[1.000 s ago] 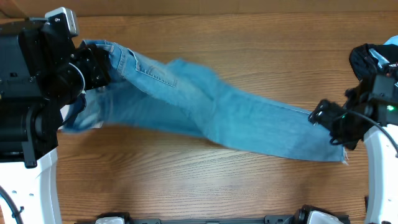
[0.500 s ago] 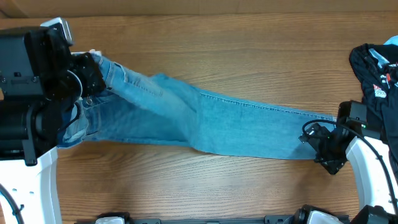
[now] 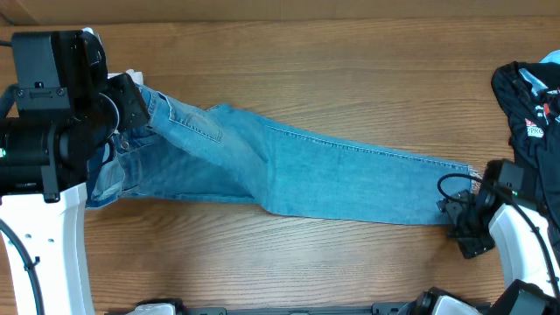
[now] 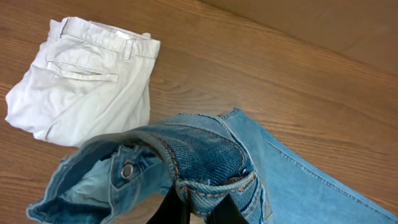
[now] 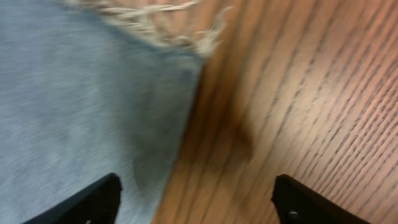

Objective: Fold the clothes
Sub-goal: 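Stretch the jeans between both grippers, left at waist, right at hem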

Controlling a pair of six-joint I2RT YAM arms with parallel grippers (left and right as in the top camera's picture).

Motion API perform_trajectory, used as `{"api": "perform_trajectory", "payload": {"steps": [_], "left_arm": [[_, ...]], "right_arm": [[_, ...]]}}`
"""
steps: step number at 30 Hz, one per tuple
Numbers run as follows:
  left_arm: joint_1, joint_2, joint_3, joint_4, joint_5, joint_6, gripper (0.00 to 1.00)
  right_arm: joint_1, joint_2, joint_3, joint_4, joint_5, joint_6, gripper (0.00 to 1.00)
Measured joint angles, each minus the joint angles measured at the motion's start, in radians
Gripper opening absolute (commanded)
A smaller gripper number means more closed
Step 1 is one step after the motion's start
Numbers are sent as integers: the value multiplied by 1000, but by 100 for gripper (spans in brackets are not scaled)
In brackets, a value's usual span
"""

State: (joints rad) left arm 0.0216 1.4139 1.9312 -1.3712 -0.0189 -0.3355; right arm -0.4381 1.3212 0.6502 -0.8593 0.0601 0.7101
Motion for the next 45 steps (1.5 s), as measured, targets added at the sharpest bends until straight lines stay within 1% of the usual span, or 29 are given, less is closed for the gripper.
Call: {"api": "perform_trajectory", "payload": {"steps": [1, 2, 3, 4, 5, 7, 8, 15, 19, 22, 32, 39, 42, 43, 45], "left_arm": [[0, 0, 0, 0, -1, 0, 4], [0, 0, 0, 1, -1, 0, 4], [0, 0, 0, 1, -1, 0, 4], [0, 0, 0, 2, -1, 0, 4], [0, 0, 0, 2, -1, 0, 4], [0, 0, 0, 1, -1, 0, 4], [0, 0, 0, 1, -1, 0, 4], [0, 0, 0, -1, -1, 0, 4], [0, 0, 0, -1, -1, 0, 4], [0, 0, 0, -2, -1, 0, 4], [0, 0, 0, -15, -1, 0, 4], [0, 0, 0, -21, -2, 0, 4], [0, 0, 0, -21, -2, 0, 4], [0, 0, 0, -21, -2, 0, 4], [0, 0, 0, -21, -2, 0, 4]], "right_arm": [[-11, 0, -10, 10, 1, 2, 64], [-19, 0, -16, 18, 0, 5, 51], [-25, 0, -19, 26, 3, 3, 36], [-27, 0, -20, 35, 3, 8, 27], [-29, 0, -20, 48, 6, 11, 20], [-30, 1, -21, 69, 6, 13, 11], [-31, 1, -21, 78, 6, 11, 5], [-32, 1, -21, 89, 7, 2, 4], [-32, 1, -20, 60, 11, 5, 29], [-32, 1, -20, 60, 23, -4, 36], [-32, 4, -20, 117, 34, -5, 37], [-32, 39, -20, 157, 36, -4, 38], [-32, 57, -20, 183, 37, -5, 37], [-32, 65, -20, 191, 37, -5, 31], [-32, 84, -20, 204, 36, -11, 7]]}}
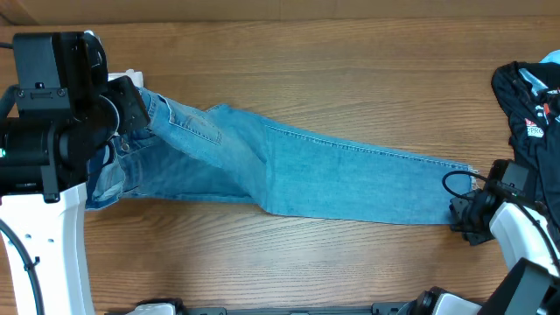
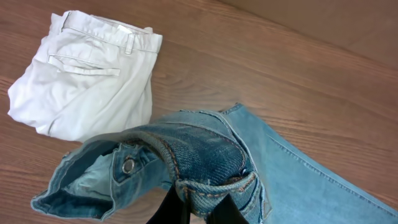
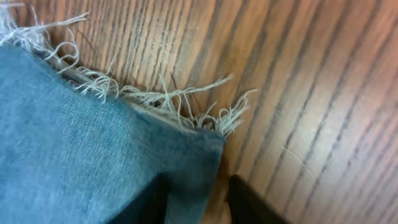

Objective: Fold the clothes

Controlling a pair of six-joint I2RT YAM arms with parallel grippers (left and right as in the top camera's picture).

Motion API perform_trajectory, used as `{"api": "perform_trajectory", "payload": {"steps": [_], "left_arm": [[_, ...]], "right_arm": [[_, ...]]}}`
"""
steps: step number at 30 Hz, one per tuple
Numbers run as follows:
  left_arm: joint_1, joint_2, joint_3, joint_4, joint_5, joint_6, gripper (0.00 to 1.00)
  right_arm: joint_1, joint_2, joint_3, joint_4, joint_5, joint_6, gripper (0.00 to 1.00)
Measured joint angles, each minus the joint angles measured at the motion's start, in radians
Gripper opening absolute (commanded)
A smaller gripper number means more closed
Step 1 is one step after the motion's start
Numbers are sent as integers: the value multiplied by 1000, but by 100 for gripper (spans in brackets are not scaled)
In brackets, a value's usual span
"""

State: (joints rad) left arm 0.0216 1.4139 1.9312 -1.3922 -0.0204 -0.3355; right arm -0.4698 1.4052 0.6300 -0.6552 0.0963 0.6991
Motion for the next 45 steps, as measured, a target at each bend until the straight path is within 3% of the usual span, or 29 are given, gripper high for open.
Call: {"api": "perform_trajectory", "payload": {"steps": [6, 11, 17, 23, 29, 30, 33, 34, 36, 39, 42, 45], "left_arm": [[0, 0, 0, 0, 0, 0, 4], [0, 0, 0, 0, 0, 0, 4], [0, 0, 0, -5, -16, 2, 4], [0, 2, 0, 17, -24, 3, 4], [0, 64, 0, 140, -102, 2, 4], [0, 91, 1, 184, -127, 2, 4], [1, 187, 3, 313, -203, -2, 4], [3, 225, 6, 348, -227, -2, 6], [11, 299, 7, 384, -261, -4, 19], [35, 405, 7, 375, -256, -19, 29], [53, 465, 7, 339, -234, -25, 52], [57, 475, 7, 279, -233, -27, 56]], "right_arm": [[0, 23, 1, 1, 2, 7, 4], [0, 1, 54, -153, 2, 3, 4], [0, -68, 298, -369, -23, -72, 4], [0, -85, 552, -420, -93, -206, 4], [0, -1, 648, -287, -124, -235, 4], [0, 33, 661, -217, -126, -230, 12], [0, 141, 705, -58, -134, -194, 25], [0, 179, 726, -42, -143, -179, 31], [-1, 246, 764, -61, -161, -165, 31], [-1, 317, 801, -142, -179, -160, 30], [-1, 341, 806, -218, -177, -183, 30], [-1, 341, 810, -298, -166, -209, 30]]}}
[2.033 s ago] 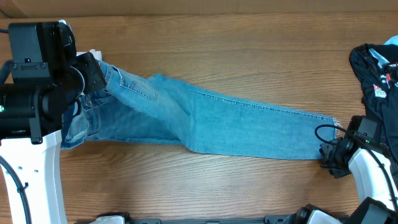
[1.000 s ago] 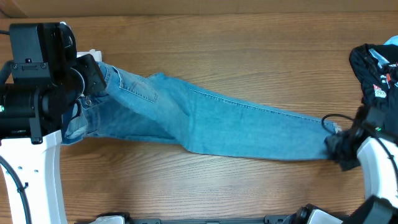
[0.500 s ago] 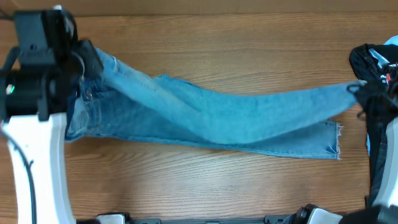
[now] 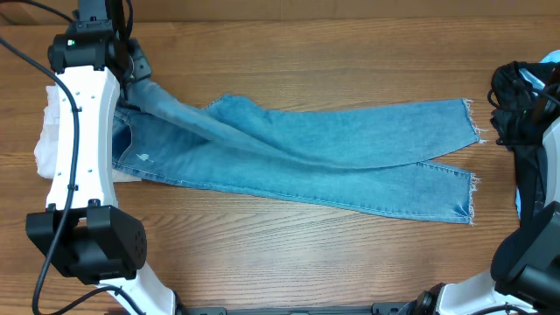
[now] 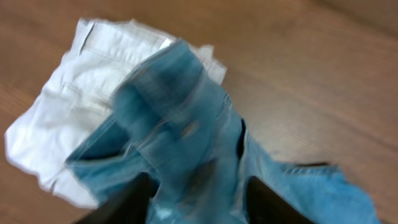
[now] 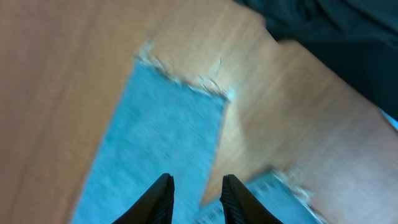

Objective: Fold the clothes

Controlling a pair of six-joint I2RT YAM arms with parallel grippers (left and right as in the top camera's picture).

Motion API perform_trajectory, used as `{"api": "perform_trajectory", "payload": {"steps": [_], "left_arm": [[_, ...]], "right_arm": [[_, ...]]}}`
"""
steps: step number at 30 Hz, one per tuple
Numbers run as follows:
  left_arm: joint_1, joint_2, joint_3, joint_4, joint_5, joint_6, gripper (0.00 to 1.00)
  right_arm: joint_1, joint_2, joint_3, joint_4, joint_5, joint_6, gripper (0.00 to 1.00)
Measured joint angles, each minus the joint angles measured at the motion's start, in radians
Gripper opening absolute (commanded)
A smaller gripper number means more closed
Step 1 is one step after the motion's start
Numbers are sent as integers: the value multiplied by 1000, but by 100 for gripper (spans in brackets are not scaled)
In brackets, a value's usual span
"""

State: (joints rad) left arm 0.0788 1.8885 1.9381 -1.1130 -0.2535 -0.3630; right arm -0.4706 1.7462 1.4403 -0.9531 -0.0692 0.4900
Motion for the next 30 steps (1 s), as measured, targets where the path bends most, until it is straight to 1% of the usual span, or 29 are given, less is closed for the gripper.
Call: {"api": "perform_trajectory", "payload": {"steps": [5, 6, 8, 9, 10, 13, 14, 15, 16, 18, 21, 24, 27, 30], "left_arm": [[16, -17, 0, -131, -53, -11, 64], [30, -24, 0, -155, -57, -23, 64], [73, -43, 0, -187, -54, -39, 68], [102, -53, 0, -196, -50, -47, 68], [136, -64, 0, -201, -40, -53, 65], [238, -87, 2, -212, -8, -66, 43], [273, -88, 2, -211, 10, -64, 32], [299, -88, 3, -211, 34, -56, 21], [324, -85, 3, -208, 69, -40, 14], [354, -72, 5, -200, 150, -2, 4], [362, -26, 9, -196, 261, 59, 4], [360, 52, 10, -195, 324, 100, 4], [360, 138, 9, -181, 341, 118, 4], [360, 203, 9, -154, 323, 131, 4]], "right_arm": [[0, 0, 2, -81, 8, -32, 30], [0, 0, 2, -90, 8, -35, 30], [0, 0, 2, -101, 8, -45, 26], [0, 0, 2, -105, 7, -49, 25], [1, 0, 2, -109, 6, -53, 26], [7, 0, 2, -116, -2, -74, 25], [13, 0, 2, -120, -3, -77, 24], [21, 0, 2, -125, -5, -82, 20], [28, 0, 2, -128, -5, -86, 17], [50, 0, 2, -138, -5, -99, 14], [87, 0, 4, -148, -8, -127, 13], [121, 0, 4, -160, -10, -148, 13], [139, 0, 4, -173, -12, -160, 13], [142, 0, 4, -188, -13, -170, 13]]}}
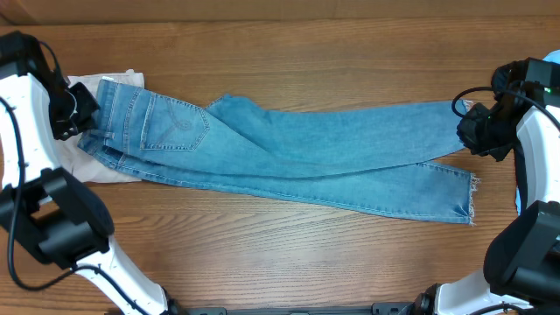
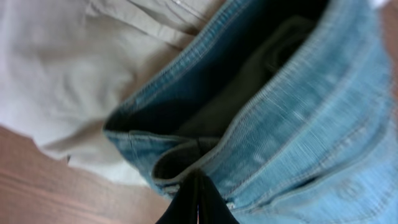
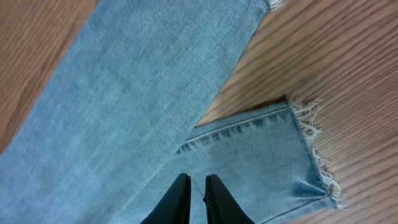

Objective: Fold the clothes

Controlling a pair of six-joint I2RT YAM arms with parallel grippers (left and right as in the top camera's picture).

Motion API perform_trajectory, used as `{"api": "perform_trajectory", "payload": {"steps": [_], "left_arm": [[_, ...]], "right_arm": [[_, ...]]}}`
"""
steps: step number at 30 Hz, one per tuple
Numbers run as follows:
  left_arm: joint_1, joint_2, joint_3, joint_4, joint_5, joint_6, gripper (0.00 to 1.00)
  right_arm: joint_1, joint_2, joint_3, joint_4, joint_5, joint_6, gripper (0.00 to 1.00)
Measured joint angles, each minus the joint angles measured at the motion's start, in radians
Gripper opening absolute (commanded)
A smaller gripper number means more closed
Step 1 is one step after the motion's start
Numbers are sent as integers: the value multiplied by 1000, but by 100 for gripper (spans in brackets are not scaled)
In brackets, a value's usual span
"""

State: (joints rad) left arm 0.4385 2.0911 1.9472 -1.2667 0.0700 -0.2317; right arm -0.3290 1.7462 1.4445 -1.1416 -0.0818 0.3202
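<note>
The blue jeans (image 1: 306,157) lie across the table, back pocket up, with the two legs splayed apart towards the right. Their waistband (image 2: 249,124) rests on the folded white trousers (image 1: 101,83) at the far left. There my left gripper (image 1: 74,109) is shut on the waistband's edge, its fingertips (image 2: 198,186) pinched together. My right gripper (image 1: 477,136) hovers by the hem of the rear leg (image 3: 155,81). Its fingers (image 3: 208,193) are almost touching, with no cloth between them. The front leg's frayed hem (image 3: 311,143) lies flat below.
A dark garment (image 1: 512,79) sits at the right edge, partly behind my right arm. The white trousers (image 2: 56,74) stick out from under the jeans' waist. Bare wooden table (image 1: 306,262) runs along the front.
My left gripper has gone from the back left to the far left edge, and the waist now lies flat with its pocket showing. My right gripper has come in from the dark clothes to the rear hem, fingers closer together.
First the jeans lay with one leg on the other, my left gripper shut on the raised waist, my right open over the hem. Then the right was shut on the hem. Later the legs lay splayed, the right clear of them. Now the waist lies flat.
</note>
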Motion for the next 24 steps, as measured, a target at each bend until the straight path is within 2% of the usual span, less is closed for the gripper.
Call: {"api": "perform_trajectory", "payload": {"steps": [16, 24], "left_arm": [[8, 33, 0, 130, -130, -24, 4], [22, 170, 1, 137, -169, -27, 4]], "right_arm": [[0, 0, 1, -14, 1, -7, 13], [0, 0, 1, -29, 1, -7, 13]]}}
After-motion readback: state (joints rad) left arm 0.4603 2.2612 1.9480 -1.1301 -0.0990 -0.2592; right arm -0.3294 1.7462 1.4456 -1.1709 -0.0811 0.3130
